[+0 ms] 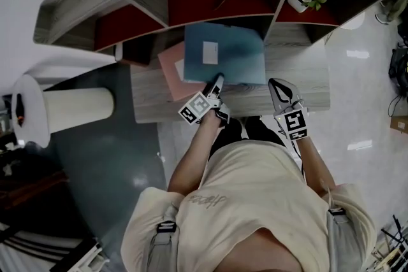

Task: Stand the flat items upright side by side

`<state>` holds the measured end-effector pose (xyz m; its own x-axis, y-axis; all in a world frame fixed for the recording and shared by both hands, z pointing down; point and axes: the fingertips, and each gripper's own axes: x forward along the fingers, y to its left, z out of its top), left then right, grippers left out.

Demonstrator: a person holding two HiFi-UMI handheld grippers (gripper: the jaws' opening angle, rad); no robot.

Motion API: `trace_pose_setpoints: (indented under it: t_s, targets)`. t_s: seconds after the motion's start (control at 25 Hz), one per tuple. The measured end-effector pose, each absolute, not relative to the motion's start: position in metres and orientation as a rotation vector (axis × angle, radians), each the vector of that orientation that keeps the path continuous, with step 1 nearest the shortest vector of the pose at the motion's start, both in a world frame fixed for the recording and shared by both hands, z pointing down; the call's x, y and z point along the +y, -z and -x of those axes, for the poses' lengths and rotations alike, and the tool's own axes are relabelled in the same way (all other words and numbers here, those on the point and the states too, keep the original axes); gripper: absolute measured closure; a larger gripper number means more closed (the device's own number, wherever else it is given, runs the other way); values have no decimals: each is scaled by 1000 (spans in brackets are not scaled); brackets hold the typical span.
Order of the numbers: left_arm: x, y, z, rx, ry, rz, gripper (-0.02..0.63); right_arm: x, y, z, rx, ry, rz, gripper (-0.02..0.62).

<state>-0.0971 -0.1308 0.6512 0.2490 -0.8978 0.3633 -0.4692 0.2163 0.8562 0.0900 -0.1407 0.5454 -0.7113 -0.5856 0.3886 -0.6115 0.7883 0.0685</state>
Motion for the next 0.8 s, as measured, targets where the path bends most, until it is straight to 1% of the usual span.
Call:
trace_pose_setpoints:
  t_s: [0.24, 0.48, 0.8]
  targets:
    - [-136, -631, 97, -1477, 423, -1482, 291, -142, -547, -101, -2586, -84, -910, 592]
    - [-144, -602, 86, -1620, 226, -1657, 293, -143, -546, -109, -2596, -80, -911, 592]
    - [-155, -569, 59, -1726, 74, -1840, 299, -150, -546, -125, -2602, -61, -936, 592]
